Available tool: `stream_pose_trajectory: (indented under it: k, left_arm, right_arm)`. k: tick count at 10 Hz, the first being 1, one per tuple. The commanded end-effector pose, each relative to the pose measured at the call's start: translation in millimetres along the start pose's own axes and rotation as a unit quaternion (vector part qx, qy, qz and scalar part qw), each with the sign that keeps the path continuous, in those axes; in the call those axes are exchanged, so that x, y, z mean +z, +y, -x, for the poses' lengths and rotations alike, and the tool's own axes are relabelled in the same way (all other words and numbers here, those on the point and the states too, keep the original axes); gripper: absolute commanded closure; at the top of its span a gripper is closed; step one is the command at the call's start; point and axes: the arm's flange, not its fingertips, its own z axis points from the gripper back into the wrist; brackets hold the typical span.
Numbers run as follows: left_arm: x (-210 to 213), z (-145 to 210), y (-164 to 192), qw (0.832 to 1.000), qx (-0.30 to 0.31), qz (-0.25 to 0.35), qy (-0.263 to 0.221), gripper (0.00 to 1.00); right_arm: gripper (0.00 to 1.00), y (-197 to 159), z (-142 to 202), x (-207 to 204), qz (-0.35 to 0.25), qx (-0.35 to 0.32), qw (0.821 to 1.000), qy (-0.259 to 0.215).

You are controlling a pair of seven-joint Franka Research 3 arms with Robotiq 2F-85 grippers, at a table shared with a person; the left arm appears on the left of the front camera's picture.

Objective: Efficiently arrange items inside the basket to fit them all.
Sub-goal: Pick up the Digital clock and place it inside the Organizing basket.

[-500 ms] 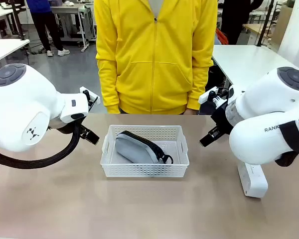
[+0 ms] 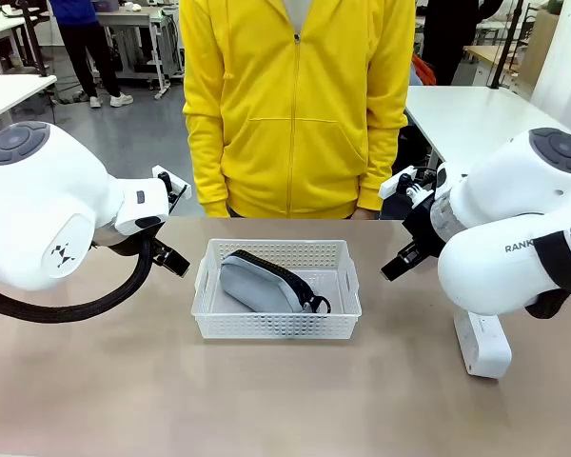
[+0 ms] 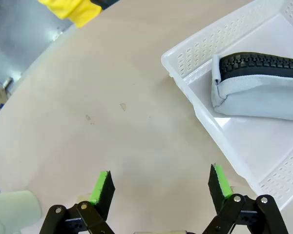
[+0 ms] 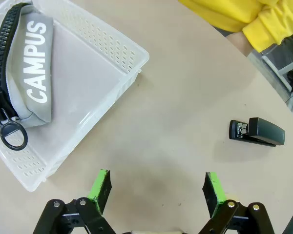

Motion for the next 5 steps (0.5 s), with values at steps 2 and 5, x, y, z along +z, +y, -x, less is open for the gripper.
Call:
stream_pose_trajectory:
  k: [2, 5]
  left_arm:
    - [0.1, -0.1, -0.1, 1.000, 0.000, 0.000, 0.000, 0.00]
    - [0.1, -0.1, -0.1, 1.000, 0.000, 0.000, 0.000, 0.00]
  right_arm:
    - [0.00, -0.1, -0.1, 0.2, 0.000, 0.000, 1.000, 0.000]
    - [0.00, -0.1, -0.1, 0.2, 0.000, 0.000, 1.000, 0.000]
